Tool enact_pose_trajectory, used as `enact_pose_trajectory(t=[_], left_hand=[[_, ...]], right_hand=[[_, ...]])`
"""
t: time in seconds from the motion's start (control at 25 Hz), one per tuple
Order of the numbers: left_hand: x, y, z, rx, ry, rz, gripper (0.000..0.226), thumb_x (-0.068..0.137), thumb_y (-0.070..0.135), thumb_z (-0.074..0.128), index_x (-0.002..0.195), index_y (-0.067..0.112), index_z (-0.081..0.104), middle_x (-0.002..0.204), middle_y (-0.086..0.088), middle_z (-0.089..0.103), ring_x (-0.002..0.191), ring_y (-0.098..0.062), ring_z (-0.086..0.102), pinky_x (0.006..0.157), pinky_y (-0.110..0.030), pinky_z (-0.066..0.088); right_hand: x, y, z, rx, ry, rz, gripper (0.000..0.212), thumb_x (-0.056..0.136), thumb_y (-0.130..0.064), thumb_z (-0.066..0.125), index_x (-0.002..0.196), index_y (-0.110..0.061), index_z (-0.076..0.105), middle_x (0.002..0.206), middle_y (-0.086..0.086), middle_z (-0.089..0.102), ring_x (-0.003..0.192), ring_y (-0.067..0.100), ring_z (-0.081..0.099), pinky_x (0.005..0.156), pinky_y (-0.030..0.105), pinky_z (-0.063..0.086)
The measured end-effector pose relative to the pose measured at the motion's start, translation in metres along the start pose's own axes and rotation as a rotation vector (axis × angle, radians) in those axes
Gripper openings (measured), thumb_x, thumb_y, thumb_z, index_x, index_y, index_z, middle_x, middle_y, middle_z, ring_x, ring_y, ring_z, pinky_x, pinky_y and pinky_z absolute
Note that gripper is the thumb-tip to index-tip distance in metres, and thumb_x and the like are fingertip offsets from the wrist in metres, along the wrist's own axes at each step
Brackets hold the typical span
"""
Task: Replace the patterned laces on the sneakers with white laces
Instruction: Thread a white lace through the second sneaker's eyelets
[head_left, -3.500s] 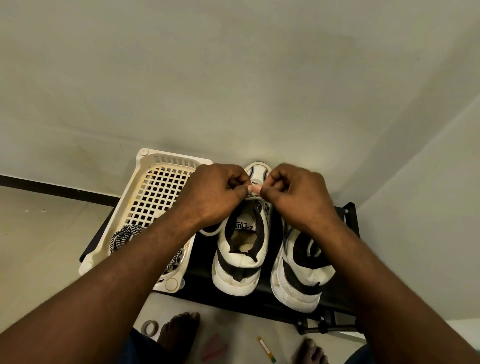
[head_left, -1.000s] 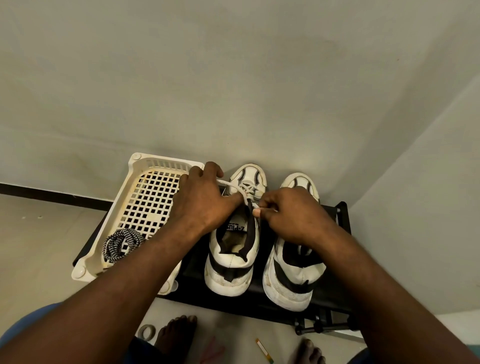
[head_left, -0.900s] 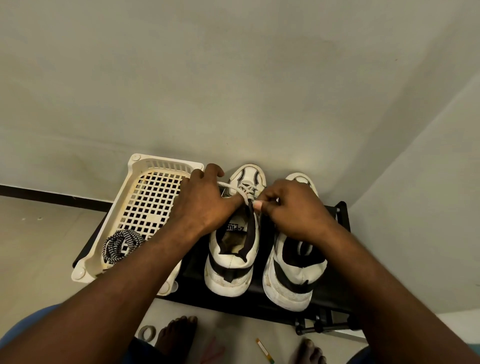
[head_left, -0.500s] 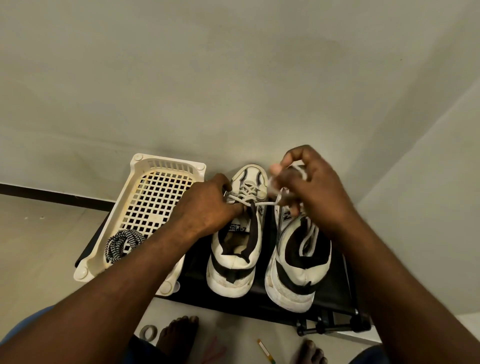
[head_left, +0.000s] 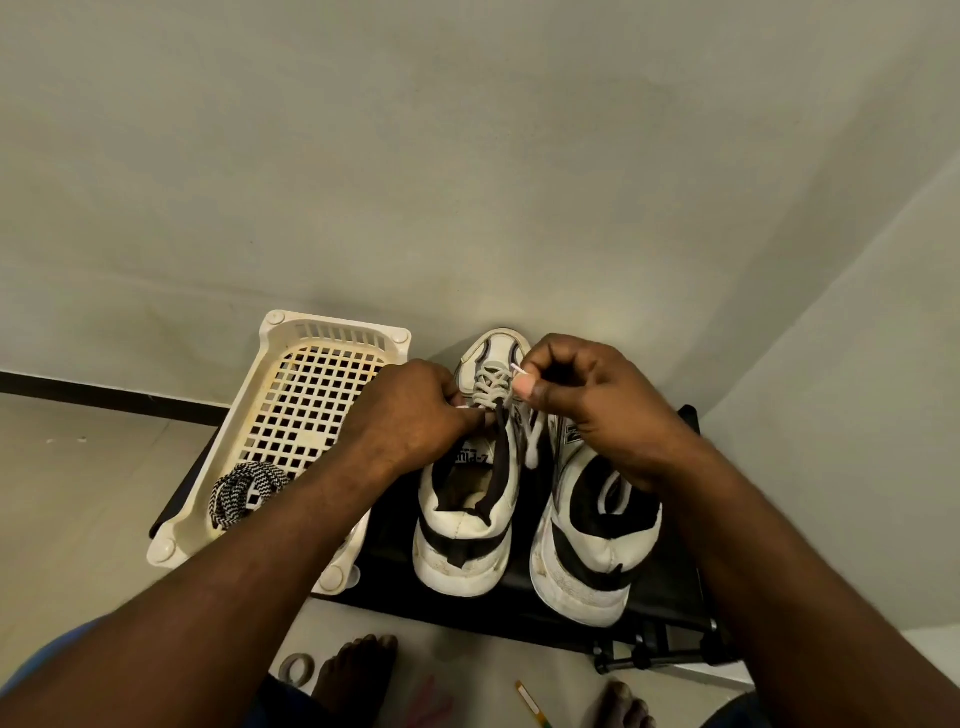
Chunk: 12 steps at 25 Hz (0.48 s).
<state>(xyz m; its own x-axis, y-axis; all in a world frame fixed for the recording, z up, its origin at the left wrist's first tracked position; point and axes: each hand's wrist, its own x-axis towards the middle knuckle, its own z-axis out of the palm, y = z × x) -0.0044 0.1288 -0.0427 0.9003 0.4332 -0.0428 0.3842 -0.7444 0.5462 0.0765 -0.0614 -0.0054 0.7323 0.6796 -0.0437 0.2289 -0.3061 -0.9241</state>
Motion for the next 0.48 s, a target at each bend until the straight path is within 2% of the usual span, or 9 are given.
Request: enact_pose_trajectory(t=[0.04,0.12,0.28,0.36,0.48], left_hand=[[0.000,0.000,0.000,0.008,0.000,0.000,0.038,0.077,0.060,0.078,0.070,0.025,0.067,0.068,0.007,0.068,0.071,-0.013,0.065,0.063,-0.029,0.048],[0.000,0.001,0.000,0.014,-0.011,0.002,0.037,0.076,0.061,0.079,0.072,0.025,0.068,0.070,0.008,0.069,0.073,-0.012,0.065,0.063,-0.029,0.047],[0.001,0.002,-0.014,-0.025,-0.077,0.005,0.040,0.072,0.061,0.086,0.073,0.023,0.071,0.068,0.007,0.071,0.069,-0.010,0.067,0.068,-0.031,0.054],[0.000,-0.001,-0.025,-0.114,-0.122,0.014,0.030,0.079,0.050,0.085,0.075,0.022,0.075,0.065,0.006,0.072,0.062,-0.011,0.070,0.069,-0.030,0.056],[-0.005,-0.001,-0.038,-0.464,-0.183,0.004,0.011,0.093,0.024,0.077,0.086,0.016,0.078,0.070,-0.005,0.075,0.057,-0.022,0.066,0.068,-0.034,0.057]], right_hand=[[-0.001,-0.001,-0.002,0.096,0.006,-0.005,0.008,0.098,-0.011,0.068,0.091,-0.010,0.068,0.092,0.006,0.074,0.093,0.023,0.070,0.089,0.039,0.055],[-0.001,-0.001,-0.002,0.110,0.005,0.007,0.008,0.099,-0.012,0.066,0.093,-0.007,0.068,0.098,0.011,0.077,0.100,0.027,0.073,0.093,0.043,0.056],[0.001,-0.003,0.001,0.080,0.160,0.009,0.010,0.098,-0.022,0.070,0.097,-0.012,0.074,0.096,0.005,0.080,0.082,0.022,0.078,0.084,0.041,0.061],[0.002,-0.005,-0.002,0.129,0.226,0.003,0.013,0.099,-0.024,0.068,0.097,-0.012,0.075,0.093,0.003,0.080,0.077,0.022,0.077,0.079,0.038,0.061],[0.000,-0.008,0.001,0.218,0.219,-0.011,0.019,0.103,-0.022,0.062,0.099,-0.010,0.077,0.089,0.006,0.079,0.076,0.020,0.075,0.076,0.034,0.061]])
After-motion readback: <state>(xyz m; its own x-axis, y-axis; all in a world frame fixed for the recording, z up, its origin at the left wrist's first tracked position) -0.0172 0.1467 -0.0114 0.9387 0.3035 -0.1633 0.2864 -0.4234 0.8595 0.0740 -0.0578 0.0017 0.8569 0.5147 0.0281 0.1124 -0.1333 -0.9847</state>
